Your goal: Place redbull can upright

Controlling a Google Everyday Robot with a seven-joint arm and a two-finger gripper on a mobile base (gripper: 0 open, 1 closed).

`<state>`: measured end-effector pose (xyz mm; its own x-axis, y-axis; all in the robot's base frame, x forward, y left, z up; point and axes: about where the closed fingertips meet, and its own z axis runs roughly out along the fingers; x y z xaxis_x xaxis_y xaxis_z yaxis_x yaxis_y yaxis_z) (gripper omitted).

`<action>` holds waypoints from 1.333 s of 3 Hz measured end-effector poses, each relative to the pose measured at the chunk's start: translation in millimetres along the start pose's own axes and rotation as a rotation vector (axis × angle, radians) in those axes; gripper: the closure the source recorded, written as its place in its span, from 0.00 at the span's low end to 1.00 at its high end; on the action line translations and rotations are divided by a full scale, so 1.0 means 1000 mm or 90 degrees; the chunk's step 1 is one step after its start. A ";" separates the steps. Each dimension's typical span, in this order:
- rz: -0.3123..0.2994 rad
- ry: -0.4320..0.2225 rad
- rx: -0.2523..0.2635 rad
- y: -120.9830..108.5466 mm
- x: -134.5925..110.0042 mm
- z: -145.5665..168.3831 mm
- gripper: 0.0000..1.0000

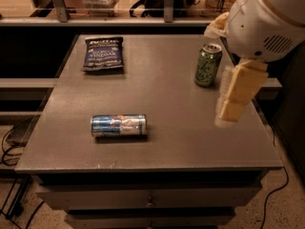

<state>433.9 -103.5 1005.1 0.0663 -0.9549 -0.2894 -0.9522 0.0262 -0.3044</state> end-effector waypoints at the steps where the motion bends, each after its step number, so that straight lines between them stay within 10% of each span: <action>1: -0.040 0.004 -0.002 0.001 -0.034 0.016 0.00; 2: -0.072 0.019 -0.020 -0.013 -0.084 0.057 0.00; 4: -0.068 -0.011 -0.030 -0.013 -0.097 0.066 0.00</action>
Offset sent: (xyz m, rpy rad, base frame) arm 0.0337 0.1091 -0.0430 -0.0798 0.0342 0.1100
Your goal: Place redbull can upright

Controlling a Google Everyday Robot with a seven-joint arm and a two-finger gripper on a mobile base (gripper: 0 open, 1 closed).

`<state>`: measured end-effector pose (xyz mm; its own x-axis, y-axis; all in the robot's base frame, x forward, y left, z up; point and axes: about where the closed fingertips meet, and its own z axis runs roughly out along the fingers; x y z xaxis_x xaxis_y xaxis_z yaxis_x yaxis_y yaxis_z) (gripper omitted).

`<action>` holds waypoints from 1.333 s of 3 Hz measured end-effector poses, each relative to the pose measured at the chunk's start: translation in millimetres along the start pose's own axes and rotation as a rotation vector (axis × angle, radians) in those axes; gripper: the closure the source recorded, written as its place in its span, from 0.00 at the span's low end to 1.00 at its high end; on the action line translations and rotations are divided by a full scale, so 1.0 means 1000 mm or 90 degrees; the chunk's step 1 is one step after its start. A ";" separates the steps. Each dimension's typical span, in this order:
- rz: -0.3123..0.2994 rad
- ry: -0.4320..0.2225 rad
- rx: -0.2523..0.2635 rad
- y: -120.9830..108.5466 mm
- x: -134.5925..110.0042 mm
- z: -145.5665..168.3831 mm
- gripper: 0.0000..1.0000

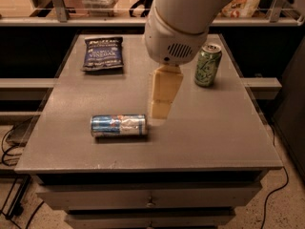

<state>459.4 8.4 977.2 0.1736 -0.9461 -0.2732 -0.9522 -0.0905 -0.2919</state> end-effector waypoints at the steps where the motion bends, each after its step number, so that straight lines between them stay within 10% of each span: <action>1: -0.014 -0.035 -0.031 -0.004 -0.027 0.029 0.00; 4: -0.001 -0.010 -0.138 0.000 -0.075 0.123 0.00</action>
Offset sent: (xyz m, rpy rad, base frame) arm 0.0232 0.1099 -0.0702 0.0878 0.1729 0.1007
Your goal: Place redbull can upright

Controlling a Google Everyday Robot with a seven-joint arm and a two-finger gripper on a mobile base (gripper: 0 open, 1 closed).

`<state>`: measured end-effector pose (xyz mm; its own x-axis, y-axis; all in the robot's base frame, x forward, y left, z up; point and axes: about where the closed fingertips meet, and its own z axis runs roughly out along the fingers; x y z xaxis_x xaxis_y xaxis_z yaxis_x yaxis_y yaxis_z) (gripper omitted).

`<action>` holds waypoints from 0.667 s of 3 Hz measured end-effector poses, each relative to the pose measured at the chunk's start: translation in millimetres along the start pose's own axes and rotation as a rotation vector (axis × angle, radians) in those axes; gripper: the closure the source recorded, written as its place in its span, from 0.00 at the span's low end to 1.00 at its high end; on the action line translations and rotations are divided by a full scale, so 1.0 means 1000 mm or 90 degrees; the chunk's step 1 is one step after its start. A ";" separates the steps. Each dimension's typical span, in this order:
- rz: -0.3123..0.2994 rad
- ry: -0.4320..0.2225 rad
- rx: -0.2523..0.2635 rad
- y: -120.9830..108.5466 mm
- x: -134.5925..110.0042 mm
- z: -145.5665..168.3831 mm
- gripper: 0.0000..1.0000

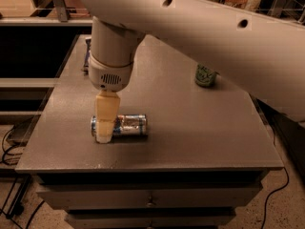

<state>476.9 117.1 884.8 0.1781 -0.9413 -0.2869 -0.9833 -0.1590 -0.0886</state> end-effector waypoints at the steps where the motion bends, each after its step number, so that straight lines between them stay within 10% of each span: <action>1: 0.012 0.037 -0.021 0.003 0.000 0.021 0.00; 2: 0.031 0.074 -0.033 0.006 0.008 0.036 0.00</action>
Offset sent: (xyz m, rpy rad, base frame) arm -0.0045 -0.0042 -0.0570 -0.1941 0.0735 -0.0773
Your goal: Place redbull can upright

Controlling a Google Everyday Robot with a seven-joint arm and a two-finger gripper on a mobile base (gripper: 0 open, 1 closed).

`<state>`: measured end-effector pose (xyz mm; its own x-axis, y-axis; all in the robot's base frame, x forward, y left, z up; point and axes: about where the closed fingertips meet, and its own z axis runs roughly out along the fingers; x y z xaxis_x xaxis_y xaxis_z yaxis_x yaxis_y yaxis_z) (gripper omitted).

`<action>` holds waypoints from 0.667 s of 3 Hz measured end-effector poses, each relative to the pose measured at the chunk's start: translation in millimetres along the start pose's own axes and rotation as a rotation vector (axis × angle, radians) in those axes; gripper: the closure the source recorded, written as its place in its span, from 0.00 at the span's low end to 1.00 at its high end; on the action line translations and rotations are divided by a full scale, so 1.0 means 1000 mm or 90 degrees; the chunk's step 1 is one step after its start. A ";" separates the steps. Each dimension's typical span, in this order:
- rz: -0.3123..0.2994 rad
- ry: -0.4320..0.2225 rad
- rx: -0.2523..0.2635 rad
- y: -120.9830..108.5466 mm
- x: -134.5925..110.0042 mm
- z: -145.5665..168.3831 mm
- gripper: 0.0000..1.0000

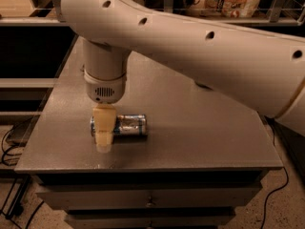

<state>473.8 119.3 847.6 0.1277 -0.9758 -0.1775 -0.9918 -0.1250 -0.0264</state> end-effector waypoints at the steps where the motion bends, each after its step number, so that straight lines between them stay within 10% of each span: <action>1: 0.019 0.033 0.003 0.002 0.008 0.005 0.18; 2: 0.032 0.032 0.013 0.004 0.012 0.001 0.41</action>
Offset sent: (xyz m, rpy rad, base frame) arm -0.0028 -0.0189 0.0001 -0.0444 -0.0260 -0.0847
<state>471.6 107.3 844.0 0.0771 -0.9885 -0.1298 -0.9966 -0.0727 -0.0387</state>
